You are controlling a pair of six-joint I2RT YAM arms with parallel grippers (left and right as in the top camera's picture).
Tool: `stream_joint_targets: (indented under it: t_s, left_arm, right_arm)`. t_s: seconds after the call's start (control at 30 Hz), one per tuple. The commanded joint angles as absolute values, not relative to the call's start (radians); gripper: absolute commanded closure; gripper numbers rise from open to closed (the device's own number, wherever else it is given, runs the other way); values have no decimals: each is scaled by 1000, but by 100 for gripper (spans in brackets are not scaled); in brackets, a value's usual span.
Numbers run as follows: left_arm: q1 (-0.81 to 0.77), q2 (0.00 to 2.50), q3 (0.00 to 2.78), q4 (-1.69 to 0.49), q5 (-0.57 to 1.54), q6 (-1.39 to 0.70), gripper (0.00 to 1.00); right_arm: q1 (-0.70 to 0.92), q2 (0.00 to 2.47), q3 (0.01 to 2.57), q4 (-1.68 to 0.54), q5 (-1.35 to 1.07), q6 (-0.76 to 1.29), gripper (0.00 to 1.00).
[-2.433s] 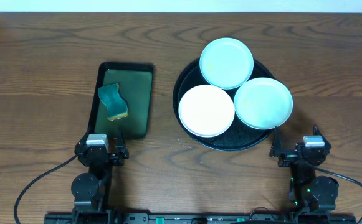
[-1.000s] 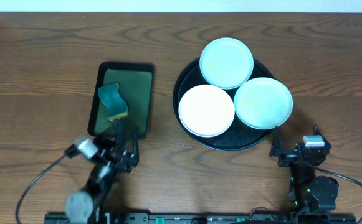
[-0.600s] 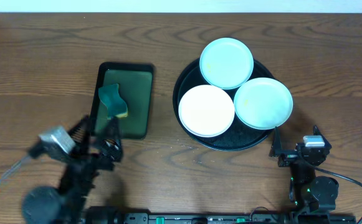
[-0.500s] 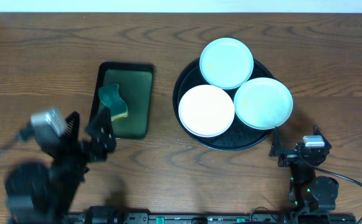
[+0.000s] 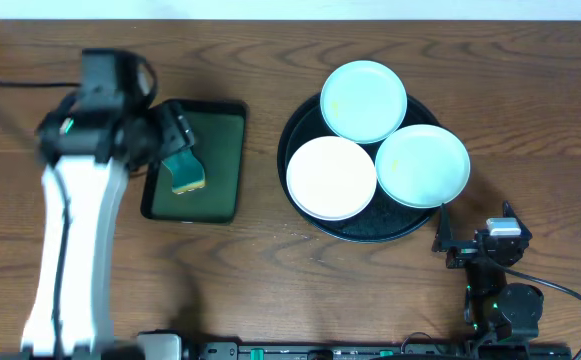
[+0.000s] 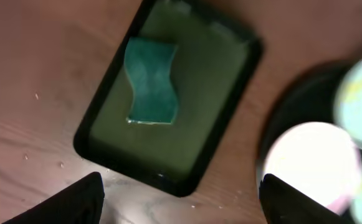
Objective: Clean dirty plates on tray and stack at the side
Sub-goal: 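Reach the left gripper to the green sponge and grasp it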
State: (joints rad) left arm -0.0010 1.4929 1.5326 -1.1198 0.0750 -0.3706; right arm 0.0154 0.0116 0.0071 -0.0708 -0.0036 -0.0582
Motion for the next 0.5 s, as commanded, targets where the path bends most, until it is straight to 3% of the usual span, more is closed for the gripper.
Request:
stream_joint_targets:
  t_s: [0.0,0.47]
  left_arm:
    - [2,1620,1549,-1129,40,-402,20]
    - [95,1988,1547,-1020,176,-317,19]
  right_arm:
    - [8,5,6,-75,-4,-46,1]
    - [8,5,6,-75,-4,-46,1]
